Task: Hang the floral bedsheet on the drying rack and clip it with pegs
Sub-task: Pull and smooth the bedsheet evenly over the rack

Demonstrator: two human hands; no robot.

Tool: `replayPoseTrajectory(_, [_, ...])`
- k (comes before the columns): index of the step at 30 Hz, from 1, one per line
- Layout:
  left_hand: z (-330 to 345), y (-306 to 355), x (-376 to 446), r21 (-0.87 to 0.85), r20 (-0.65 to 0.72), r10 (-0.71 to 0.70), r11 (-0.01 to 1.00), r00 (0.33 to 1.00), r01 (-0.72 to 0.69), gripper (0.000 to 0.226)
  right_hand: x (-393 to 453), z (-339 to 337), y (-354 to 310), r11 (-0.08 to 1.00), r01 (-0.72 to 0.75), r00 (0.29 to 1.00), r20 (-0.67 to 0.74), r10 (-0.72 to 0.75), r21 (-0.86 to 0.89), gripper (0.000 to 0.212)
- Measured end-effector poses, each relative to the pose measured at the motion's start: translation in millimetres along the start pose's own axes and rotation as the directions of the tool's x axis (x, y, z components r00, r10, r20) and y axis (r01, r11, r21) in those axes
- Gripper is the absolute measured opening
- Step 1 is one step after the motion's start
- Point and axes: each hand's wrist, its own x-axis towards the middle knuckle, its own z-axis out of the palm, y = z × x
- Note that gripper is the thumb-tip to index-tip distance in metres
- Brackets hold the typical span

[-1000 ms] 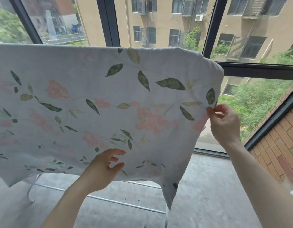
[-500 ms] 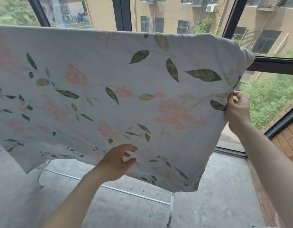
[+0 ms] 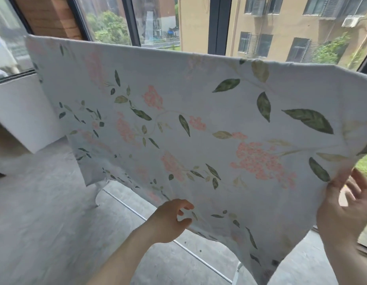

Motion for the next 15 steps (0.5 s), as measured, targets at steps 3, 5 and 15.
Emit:
replayPoseTrajectory(3, [7, 8, -10, -0.024, -0.054, -0.04, 0.999, 0.998, 0.039, 0.033, 21, 1, 7, 0.998, -0.059, 0.988, 0.144, 0.061, -0.018, 0.053])
replayPoseTrajectory(5, [14, 16, -13, -0.035, -0.083, -0.061, 0.998, 0.995, 0.058, 0.033, 31, 1, 13, 0.996, -0.076, 0.971, 0.223, 0.086, -0.051, 0.041])
replayPoseTrajectory(15, [43, 64, -27, -0.038, -0.173, -0.106, 0.994, 0.979, 0.101, 0.034, 44, -3, 38, 0.992, -0.127, 0.93, 0.349, 0.112, 0.021, 0.037])
